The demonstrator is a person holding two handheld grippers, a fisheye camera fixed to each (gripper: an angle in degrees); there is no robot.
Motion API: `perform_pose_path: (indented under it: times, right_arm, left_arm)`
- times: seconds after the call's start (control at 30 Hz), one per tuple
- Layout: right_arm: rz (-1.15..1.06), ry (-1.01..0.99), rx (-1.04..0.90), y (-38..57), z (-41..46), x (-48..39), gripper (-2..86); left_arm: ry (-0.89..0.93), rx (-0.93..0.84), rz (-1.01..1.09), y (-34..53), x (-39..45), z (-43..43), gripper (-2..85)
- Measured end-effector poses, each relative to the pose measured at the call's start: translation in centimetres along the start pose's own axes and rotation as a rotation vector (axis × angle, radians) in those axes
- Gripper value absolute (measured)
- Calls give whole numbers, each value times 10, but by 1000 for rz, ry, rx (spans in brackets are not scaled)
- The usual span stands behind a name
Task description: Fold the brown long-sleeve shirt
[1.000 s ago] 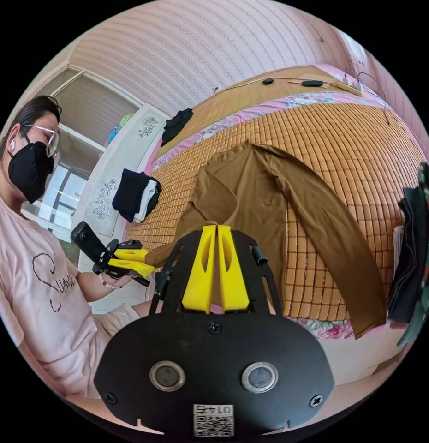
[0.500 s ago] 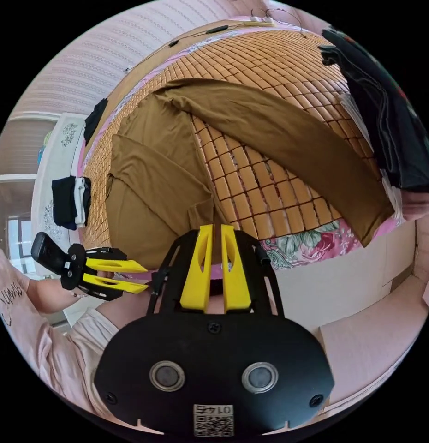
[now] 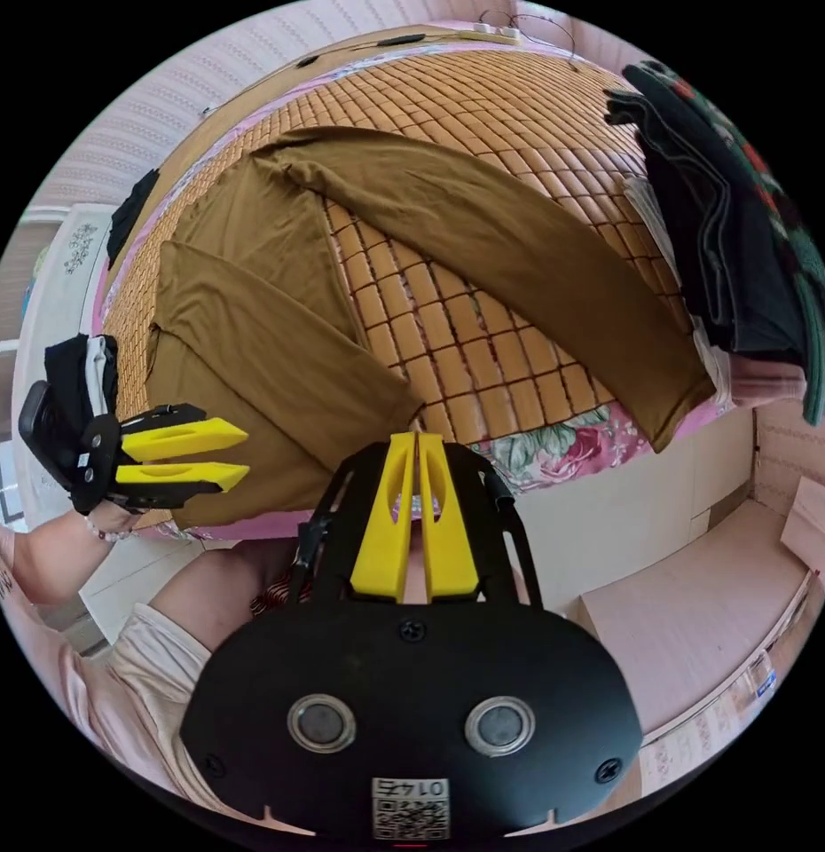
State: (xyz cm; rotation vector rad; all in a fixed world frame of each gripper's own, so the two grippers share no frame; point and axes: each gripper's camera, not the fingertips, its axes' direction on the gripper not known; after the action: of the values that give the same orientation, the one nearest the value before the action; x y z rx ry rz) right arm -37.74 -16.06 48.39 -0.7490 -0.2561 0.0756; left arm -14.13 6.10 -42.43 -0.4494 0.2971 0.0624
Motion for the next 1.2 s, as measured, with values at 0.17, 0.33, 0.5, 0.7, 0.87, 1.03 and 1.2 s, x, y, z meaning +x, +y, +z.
perform_pose_path:
  times: [0.17, 0.33, 0.5, 0.7, 0.87, 1.03, 1.2]
  right_arm:
    - [3, -9, 18, 3, -15, 13, 1]
    - [-243, 4, 120, -22, -40, -27, 5]
    - [-634, -114, 293, -82, -55, -119, 25]
    - [-930, -202, 303, -170, -38, -252, 87]
    - [-931, -164, 178, -219, -11, -308, 99]
    - [-993, -125, 81, -230, -15, -325, 15]
    - [-979, -199, 90, -240, -45, -329, 5]
  left_arm:
    - [41, -64, 50, -18, -8, 55, 70]
    - [-15, -5, -91, 5, -66, 31, 63]
    - [-393, 127, -297, 79, -157, -73, 54]
    - [-708, 58, -379, 147, -247, -134, 64]
    - [-745, 45, -377, 170, -295, -137, 64]
    - [-641, 43, -446, 198, -338, -141, 1]
    - [-570, 223, -544, 232, -354, -181, -9]
